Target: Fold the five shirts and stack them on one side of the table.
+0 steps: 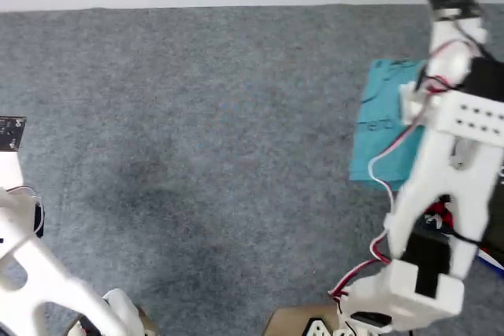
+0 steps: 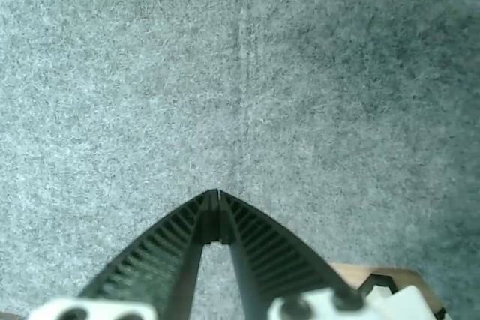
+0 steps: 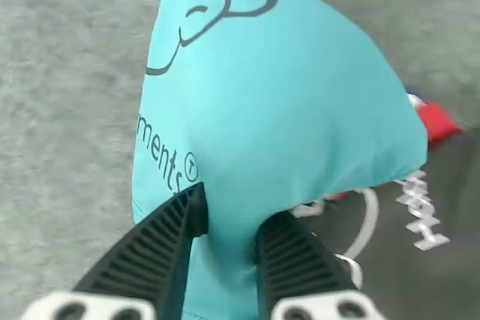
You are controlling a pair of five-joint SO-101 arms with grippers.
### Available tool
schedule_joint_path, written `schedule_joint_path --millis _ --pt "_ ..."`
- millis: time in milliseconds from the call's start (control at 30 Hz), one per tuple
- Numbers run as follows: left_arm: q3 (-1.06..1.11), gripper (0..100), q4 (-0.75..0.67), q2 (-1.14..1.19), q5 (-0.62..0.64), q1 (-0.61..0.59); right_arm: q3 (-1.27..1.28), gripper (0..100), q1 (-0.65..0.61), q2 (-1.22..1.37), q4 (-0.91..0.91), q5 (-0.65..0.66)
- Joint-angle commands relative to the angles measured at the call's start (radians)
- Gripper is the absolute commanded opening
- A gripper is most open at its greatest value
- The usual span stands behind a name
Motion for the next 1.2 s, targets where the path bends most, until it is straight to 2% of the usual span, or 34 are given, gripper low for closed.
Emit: schedule_joint_path --millis 0,267,733,967,1167 --pt "-0.010 1 0.000 -0.021 0.000 0.015 -0.008 1.0 0.074 -0.085 0.042 0.031" --pt "-0.015 1 0.005 -0.025 0.000 0.091 -0.008 1.0 0.163 -0.156 0.042 0.031" --pt "-0.015 1 -0.002 -0.018 0.000 0.091 -0.005 1.0 0.395 -0.165 0.039 0.043" --pt "-0.013 1 -0.002 -0.018 -0.002 0.091 -0.003 1.0 0.532 0.008 -0.084 0.064" --pt "-0.007 1 -0.014 -0.017 -0.002 0.091 -0.003 1.0 0.621 0.182 -0.203 0.138"
